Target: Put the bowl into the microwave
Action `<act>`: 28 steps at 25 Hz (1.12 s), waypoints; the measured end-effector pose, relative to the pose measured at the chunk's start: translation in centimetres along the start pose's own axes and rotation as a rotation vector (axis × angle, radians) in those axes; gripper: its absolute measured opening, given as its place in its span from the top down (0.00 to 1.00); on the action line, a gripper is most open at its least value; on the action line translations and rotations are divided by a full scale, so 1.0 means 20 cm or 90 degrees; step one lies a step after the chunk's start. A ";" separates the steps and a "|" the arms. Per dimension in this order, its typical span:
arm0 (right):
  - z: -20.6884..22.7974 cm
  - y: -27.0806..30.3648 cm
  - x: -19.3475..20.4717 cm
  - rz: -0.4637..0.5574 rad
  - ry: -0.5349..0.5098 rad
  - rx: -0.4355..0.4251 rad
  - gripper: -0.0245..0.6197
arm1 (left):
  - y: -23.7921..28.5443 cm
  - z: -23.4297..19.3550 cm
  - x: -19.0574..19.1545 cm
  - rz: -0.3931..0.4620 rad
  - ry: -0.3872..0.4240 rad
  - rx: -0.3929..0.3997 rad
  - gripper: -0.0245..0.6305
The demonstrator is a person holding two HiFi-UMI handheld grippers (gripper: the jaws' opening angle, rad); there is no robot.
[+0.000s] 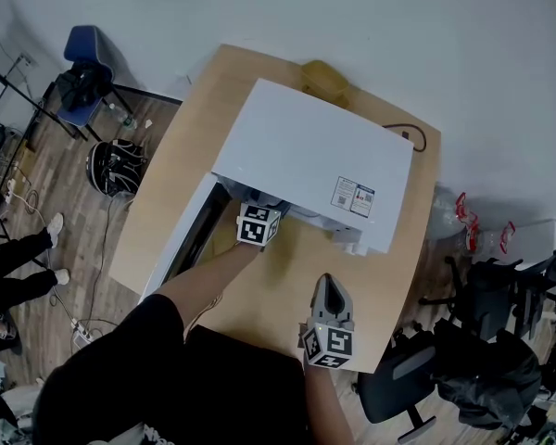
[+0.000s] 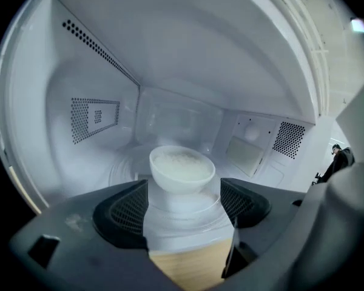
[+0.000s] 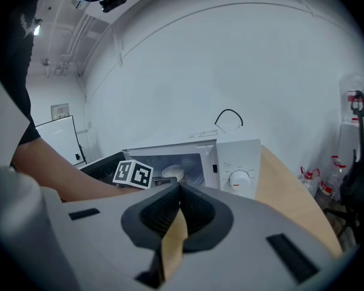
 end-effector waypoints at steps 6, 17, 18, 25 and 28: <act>-0.09 -0.11 -0.02 0.025 -0.009 0.010 0.87 | -0.28 0.05 -0.03 0.005 -0.021 0.028 0.41; -0.39 -0.48 0.02 0.073 -0.020 0.034 0.87 | -1.24 0.30 -0.24 0.085 0.012 0.113 0.41; -0.43 -0.54 0.03 0.073 -0.025 0.040 0.87 | -1.34 0.34 -0.24 0.087 0.035 0.124 0.40; -0.63 -0.90 0.05 0.085 -0.038 0.077 0.87 | -1.91 0.64 -0.26 0.112 0.017 0.223 0.41; -0.66 -1.03 0.05 0.088 -0.040 0.077 0.87 | -2.07 0.71 -0.24 0.124 -0.017 0.231 0.41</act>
Point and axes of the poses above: the fingertips, and each gripper's own axes: y forward along the fingers, z to its right, x out of its underside, the point moved 3 cm from there along -y, backward along the fingers, and after that the axes turned 5 degrees about z, right-handed, at the moved point
